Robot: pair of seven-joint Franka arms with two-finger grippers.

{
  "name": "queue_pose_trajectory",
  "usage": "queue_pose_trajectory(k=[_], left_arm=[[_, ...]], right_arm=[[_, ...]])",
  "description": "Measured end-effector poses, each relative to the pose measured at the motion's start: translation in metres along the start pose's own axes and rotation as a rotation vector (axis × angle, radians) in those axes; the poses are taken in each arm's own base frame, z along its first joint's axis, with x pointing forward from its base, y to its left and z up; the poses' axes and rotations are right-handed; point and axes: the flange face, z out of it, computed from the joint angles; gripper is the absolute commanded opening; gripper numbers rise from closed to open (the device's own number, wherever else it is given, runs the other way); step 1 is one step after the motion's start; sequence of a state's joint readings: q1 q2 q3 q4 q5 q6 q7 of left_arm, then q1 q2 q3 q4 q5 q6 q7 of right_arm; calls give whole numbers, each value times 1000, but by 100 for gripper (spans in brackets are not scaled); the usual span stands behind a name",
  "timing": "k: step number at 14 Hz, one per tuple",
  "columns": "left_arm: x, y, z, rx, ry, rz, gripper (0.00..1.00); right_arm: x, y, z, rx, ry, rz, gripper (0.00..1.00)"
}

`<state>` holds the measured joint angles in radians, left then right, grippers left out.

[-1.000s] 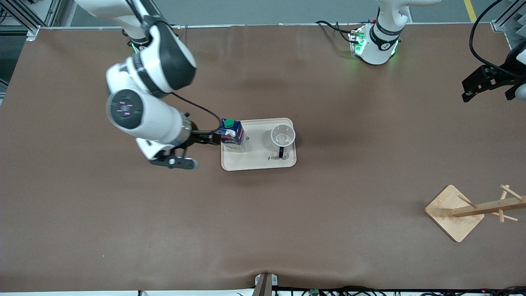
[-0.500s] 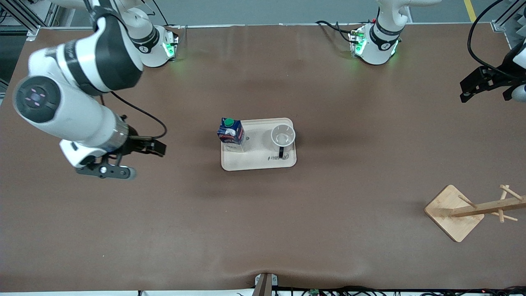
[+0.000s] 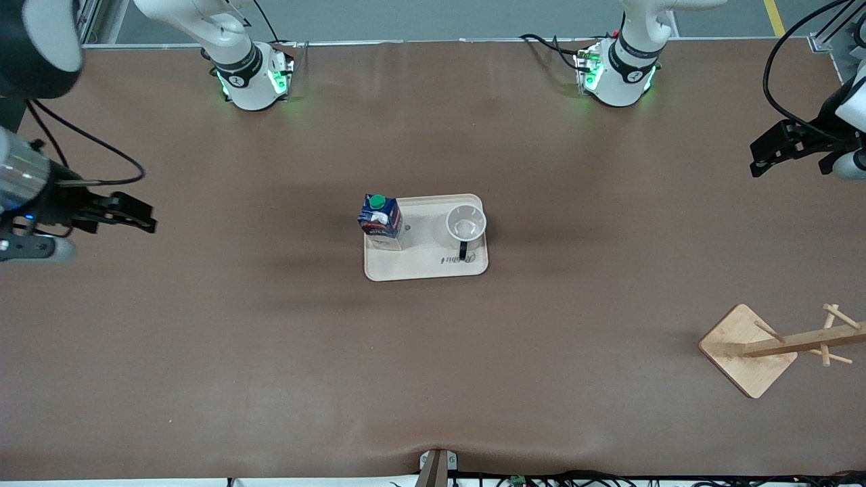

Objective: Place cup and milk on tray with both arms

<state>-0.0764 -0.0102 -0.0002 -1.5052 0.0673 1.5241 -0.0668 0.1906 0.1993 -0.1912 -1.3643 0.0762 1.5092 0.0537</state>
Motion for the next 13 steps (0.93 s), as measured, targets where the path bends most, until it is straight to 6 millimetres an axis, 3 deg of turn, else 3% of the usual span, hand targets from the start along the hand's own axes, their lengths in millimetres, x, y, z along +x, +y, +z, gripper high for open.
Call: queue_pose_trajectory(k=[2,5,8,13], left_arm=[[0,0,0,0,0,0,100],[-1,0,1,0,-7,0,100],[-1,2,2,0,-14,4,100],[-2,5,5,-35,-23,-7,100]], right_arm=[[-16,30,1,15,0,38,100],[-50,54,3,41,20,70,100],[-69,63,5,51,25,80,100],[-74,72,-1,18,35,34,100]])
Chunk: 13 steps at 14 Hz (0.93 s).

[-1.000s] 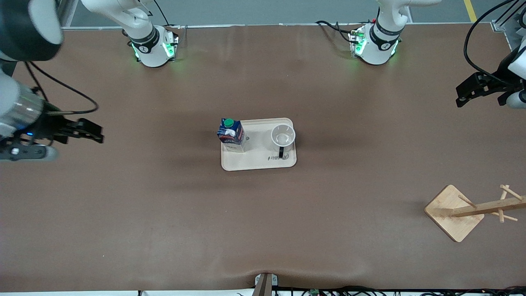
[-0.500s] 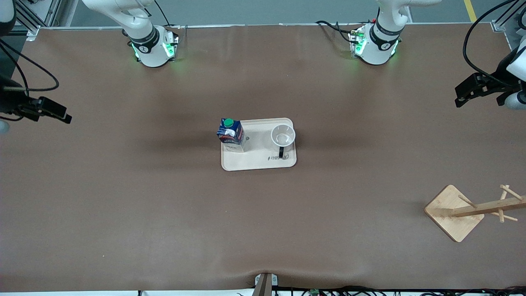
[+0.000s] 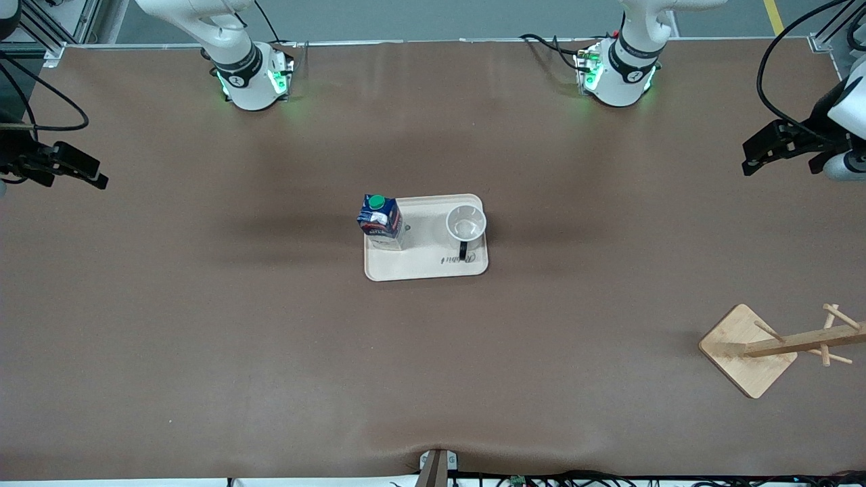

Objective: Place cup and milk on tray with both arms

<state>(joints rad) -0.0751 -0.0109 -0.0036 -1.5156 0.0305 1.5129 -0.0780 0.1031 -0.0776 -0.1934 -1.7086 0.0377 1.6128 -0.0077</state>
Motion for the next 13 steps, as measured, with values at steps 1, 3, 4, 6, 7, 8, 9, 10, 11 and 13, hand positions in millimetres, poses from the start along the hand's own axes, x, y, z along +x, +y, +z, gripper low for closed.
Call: queue_pose_trajectory(k=[1,3,4,6,7,8,9,10,11,13], left_arm=[[0,0,1,-3,-1,-3,100],[0,1,2,-4,-4,-13,100],[0,1,3,-4,-7,-29,100],[-1,5,5,-3,-11,-49,100],[-1,6,5,-3,-11,-52,100],[-1,7,4,-3,-10,-52,100],[-2,7,3,-4,-8,-52,100],[-2,7,2,-4,-5,-51,100],[-3,7,0,-4,-2,-51,100],[-6,8,-3,-5,3,-50,100]], right_arm=[[-1,0,-3,-2,4,-5,100],[-1,-2,-15,-12,30,-23,100],[0,-3,-21,-13,43,-30,100],[1,-5,-25,-14,50,-36,100],[2,-5,-23,-15,46,-37,100],[4,-5,-20,-16,41,-37,100],[7,-6,-18,-18,41,-37,100],[9,-6,-21,-21,48,-37,100],[11,-6,-25,-24,58,-37,100],[12,-5,-32,-27,68,-35,100]])
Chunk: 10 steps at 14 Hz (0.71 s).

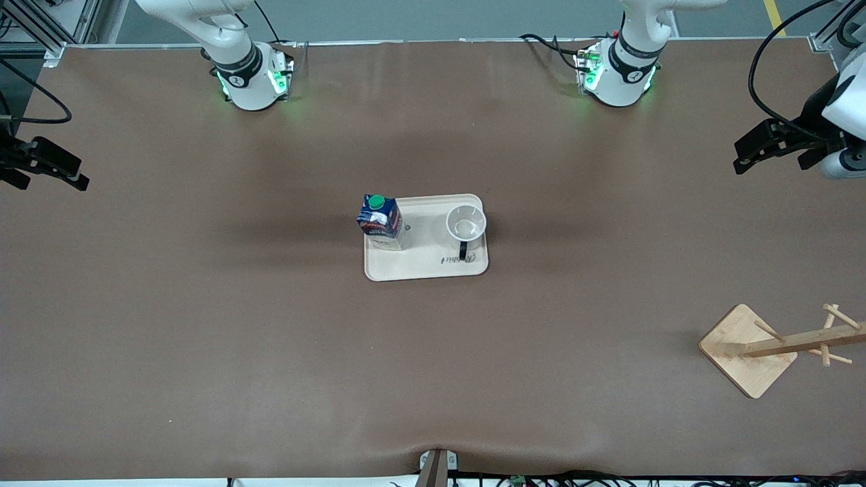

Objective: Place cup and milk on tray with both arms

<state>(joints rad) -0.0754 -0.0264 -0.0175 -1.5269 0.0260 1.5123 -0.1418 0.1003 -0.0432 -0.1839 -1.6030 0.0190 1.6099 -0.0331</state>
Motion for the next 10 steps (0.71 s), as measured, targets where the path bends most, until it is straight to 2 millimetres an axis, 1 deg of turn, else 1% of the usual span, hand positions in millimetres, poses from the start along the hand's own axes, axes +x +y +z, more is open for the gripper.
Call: queue_pose_trajectory(k=[6,10], left_arm=[[-7,-4,-7,1,-7,-6,100],[-7,-6,-7,1,-8,-8,100]], right_arm=[[0,1,0,-1,-2,1,100],[1,4,3,-3,-11,8,100]])
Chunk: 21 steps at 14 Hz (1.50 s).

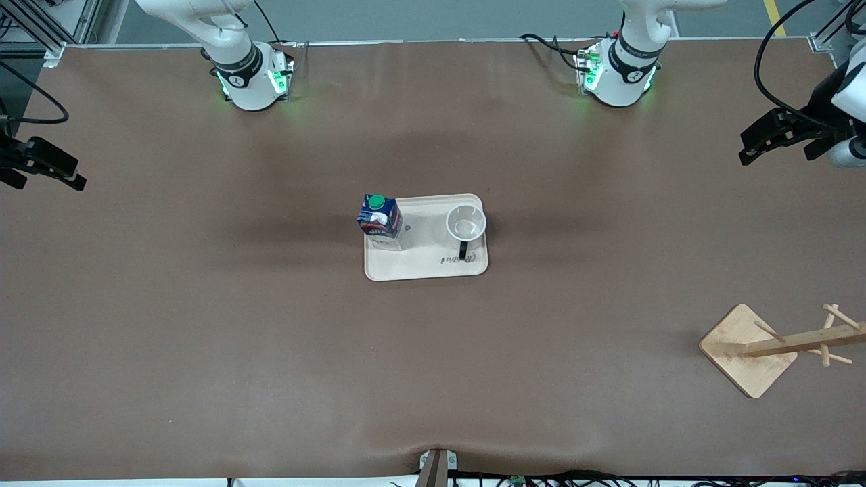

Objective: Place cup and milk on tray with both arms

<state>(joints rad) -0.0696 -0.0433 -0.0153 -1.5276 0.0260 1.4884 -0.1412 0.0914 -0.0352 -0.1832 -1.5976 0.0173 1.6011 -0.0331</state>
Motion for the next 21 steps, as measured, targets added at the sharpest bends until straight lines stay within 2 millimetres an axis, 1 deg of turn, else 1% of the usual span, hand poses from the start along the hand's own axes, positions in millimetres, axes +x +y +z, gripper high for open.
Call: queue_pose_trajectory(k=[3,7,12,21], left_arm=[[0,0,-1,0,3,0,100],[1,0,-1,0,4,0,100],[2,0,2,1,-2,1,100],[2,0,-1,0,4,1,100]], right_arm=[[3,9,-1,-5,-31,18,100],[12,1,0,-7,-36,3,100],[12,3,-3,-7,-33,7,100],[14,1,0,-7,-39,2,100]])
